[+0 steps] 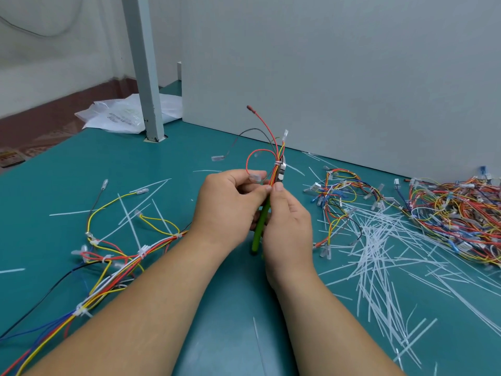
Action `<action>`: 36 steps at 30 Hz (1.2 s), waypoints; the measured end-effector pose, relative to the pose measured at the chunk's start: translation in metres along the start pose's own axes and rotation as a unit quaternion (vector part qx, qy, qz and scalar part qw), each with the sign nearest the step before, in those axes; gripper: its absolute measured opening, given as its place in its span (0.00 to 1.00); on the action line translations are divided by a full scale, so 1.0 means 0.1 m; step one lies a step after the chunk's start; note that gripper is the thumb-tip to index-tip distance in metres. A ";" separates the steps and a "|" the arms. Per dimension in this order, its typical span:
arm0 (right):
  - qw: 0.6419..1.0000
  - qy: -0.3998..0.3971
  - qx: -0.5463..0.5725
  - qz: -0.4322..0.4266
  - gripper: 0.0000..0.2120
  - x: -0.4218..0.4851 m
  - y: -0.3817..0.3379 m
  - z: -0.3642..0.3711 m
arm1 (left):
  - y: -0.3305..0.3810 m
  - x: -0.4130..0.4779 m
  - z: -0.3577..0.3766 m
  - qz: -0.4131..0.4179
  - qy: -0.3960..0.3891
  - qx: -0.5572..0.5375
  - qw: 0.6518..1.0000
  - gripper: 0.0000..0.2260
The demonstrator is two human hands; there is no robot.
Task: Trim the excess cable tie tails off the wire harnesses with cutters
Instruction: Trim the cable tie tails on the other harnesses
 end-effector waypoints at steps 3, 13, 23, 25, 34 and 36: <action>1.000 -0.006 -0.005 0.010 0.20 -0.02 0.02 0.01 | -0.02 0.00 -0.01 -0.029 -0.026 0.024 0.999 0.09; 0.980 -0.051 -0.151 -0.122 0.14 0.01 -0.14 -0.07 | 0.07 0.19 -0.16 -0.018 0.023 0.038 0.999 0.22; 0.971 -0.078 -0.178 -0.137 0.12 0.01 -0.11 -0.06 | 0.06 0.30 -0.11 -0.102 -0.068 -0.148 0.981 0.10; 0.968 -0.075 -0.187 -0.148 0.12 0.00 -0.12 -0.06 | 0.08 0.30 -0.10 -0.110 -0.063 -0.187 0.974 0.09; 0.973 -0.058 -0.187 -0.122 0.11 -0.02 -0.09 -0.03 | -0.02 0.26 -0.05 -0.190 0.037 -0.281 0.940 0.05; 0.973 -0.051 -0.187 -0.123 0.12 -0.01 -0.10 -0.04 | -0.03 0.25 -0.04 -0.176 0.040 -0.266 0.947 0.04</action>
Point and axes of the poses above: each hand's wrist, its own x-axis towards the middle knuckle, its own z-axis out of the palm, y = z × x, the point moved 3 cm from there along x, towards the middle knuckle, and after that the axes turned 13 degrees about -x, right-handed, at the moved point
